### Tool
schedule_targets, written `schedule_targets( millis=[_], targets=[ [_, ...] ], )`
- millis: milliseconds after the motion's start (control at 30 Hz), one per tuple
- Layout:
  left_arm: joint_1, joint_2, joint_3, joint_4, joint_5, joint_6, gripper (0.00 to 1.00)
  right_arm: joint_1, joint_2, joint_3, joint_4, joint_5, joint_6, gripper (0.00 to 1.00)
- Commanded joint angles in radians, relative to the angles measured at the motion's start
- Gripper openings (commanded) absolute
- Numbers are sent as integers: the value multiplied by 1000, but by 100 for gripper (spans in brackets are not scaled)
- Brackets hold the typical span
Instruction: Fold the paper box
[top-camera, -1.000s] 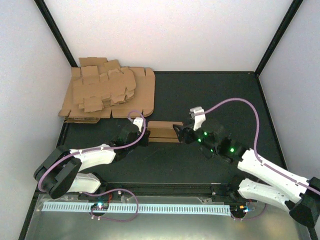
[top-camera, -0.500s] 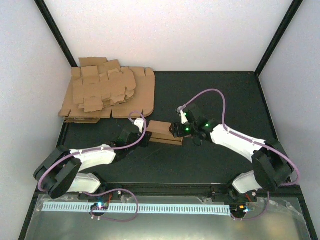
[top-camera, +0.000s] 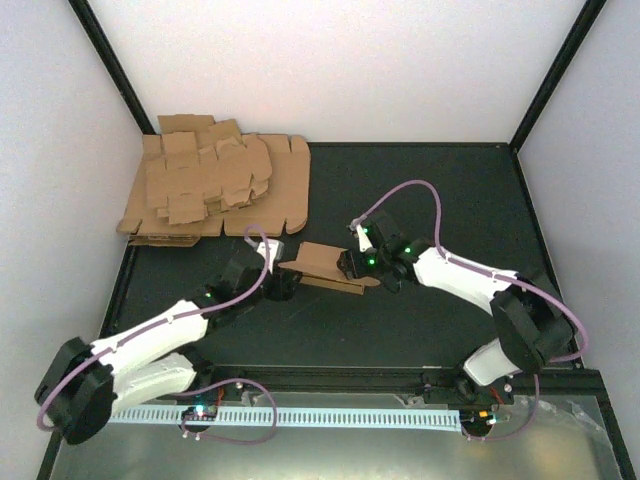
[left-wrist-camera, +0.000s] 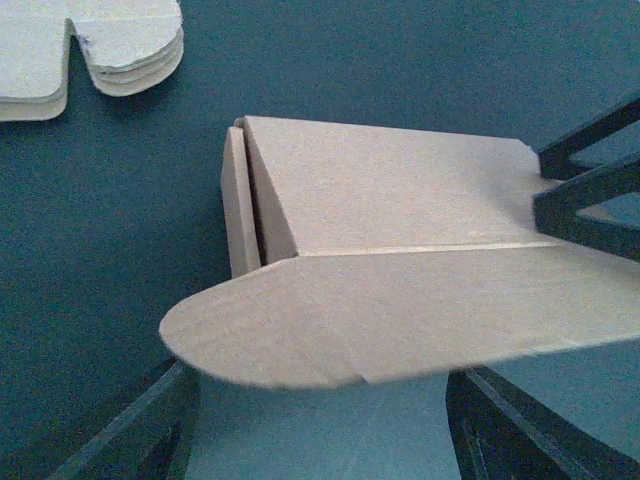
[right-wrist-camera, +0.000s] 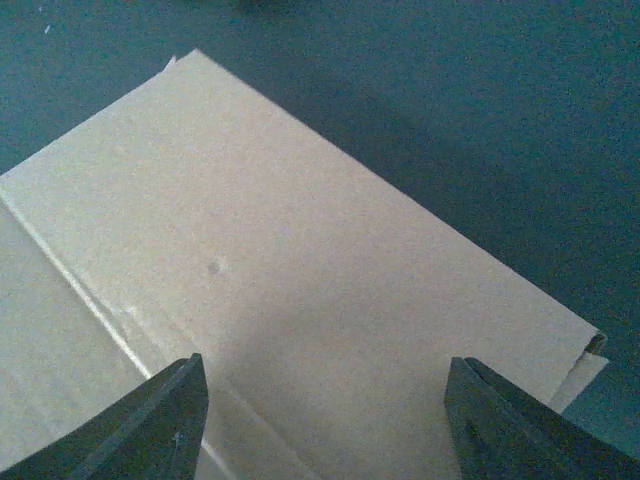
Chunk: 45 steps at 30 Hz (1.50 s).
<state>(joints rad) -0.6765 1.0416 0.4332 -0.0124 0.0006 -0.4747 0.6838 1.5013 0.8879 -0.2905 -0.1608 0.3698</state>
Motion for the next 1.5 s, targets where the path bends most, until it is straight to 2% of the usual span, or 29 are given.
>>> schedule_targets(
  millis=[0, 100, 233, 433, 600, 800, 1000, 1133, 1467],
  targets=[
    [-4, -123, 72, -268, 12, -28, 73, -1, 28, -22, 10, -14, -20, 67],
    [-2, -201, 100, -342, -15, -29, 77, -2, 37, -24, 5, -12, -37, 66],
    [35, -238, 113, -304, -7, -37, 82, -2, 42, -25, -11, 3, -56, 66],
    [139, -6, 218, -216, 209, 37, 79, -1, 23, -27, -52, 64, -84, 66],
    [182, 218, 356, -274, 327, 172, 78, 5, 12, -15, -108, 124, -119, 66],
    [210, 384, 374, -191, 459, 200, 73, 10, -56, -20, -131, 163, -125, 71],
    [212, 498, 388, -158, 498, 222, 70, 6, -108, -26, -158, 196, -113, 73],
    [212, 537, 393, -171, 487, 240, 62, 1, -151, -63, -133, 188, -96, 75],
    [213, 585, 354, -169, 437, 253, 55, -5, -40, -160, -31, 140, -69, 75]
  ],
)
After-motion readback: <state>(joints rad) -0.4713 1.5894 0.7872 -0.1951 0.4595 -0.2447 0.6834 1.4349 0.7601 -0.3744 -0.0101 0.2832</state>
